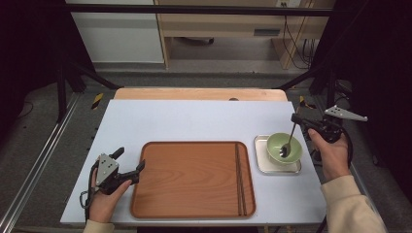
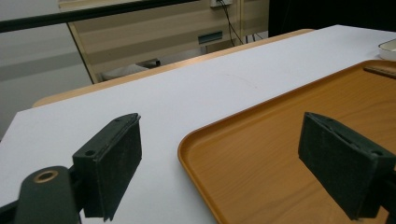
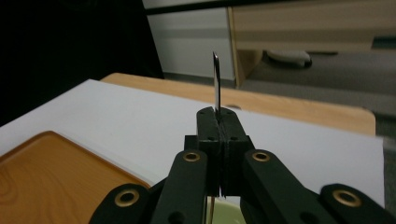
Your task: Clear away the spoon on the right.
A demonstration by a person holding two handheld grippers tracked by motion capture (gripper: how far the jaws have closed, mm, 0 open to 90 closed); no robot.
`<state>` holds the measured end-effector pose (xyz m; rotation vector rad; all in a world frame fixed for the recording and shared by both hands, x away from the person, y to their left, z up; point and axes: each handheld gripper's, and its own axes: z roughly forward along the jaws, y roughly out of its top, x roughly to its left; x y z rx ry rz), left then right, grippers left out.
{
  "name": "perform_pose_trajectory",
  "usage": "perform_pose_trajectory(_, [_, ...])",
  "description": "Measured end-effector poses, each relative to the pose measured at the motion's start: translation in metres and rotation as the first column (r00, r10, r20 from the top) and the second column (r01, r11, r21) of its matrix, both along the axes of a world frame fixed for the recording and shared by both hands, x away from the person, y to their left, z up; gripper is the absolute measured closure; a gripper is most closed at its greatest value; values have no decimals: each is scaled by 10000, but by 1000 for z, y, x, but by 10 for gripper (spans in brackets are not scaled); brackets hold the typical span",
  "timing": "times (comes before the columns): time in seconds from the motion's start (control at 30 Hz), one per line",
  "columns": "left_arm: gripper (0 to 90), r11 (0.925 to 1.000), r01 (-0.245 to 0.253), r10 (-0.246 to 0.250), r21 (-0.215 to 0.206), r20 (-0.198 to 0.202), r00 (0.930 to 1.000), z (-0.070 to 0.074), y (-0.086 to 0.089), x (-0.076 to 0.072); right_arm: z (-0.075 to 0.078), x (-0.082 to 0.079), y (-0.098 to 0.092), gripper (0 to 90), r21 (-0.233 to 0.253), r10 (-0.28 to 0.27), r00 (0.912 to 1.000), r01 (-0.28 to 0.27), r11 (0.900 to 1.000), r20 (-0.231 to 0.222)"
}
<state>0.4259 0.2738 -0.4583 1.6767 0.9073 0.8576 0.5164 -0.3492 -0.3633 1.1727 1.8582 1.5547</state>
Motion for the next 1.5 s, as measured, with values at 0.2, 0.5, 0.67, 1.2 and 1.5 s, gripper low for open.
perform_pose_trajectory(0.2, [130,9996,-243,244,-107,123,9996,0,3,-1,43,-21,24,896,-325,596,9901,-559,9979,1274])
perform_pose_trajectory(0.5, [130,9991,-421,422,-92,115,9990,-2,7,0,34,-39,108,896,-708,2789,9584,-2746,9589,602])
perform_pose_trajectory(0.67, [130,9991,-435,435,-6,148,9989,-2,7,0,7,-46,146,895,-579,3711,9285,-3710,9268,-107])
perform_pose_trajectory(1.2, [130,9992,-369,368,137,104,9993,-4,5,1,-41,-56,192,893,-126,4848,8612,-4922,8704,-1524])
perform_pose_trajectory(1.5, [130,9993,-340,339,158,75,9994,-4,5,1,-48,-48,199,858,-589,4551,8576,-4808,8749,-2397])
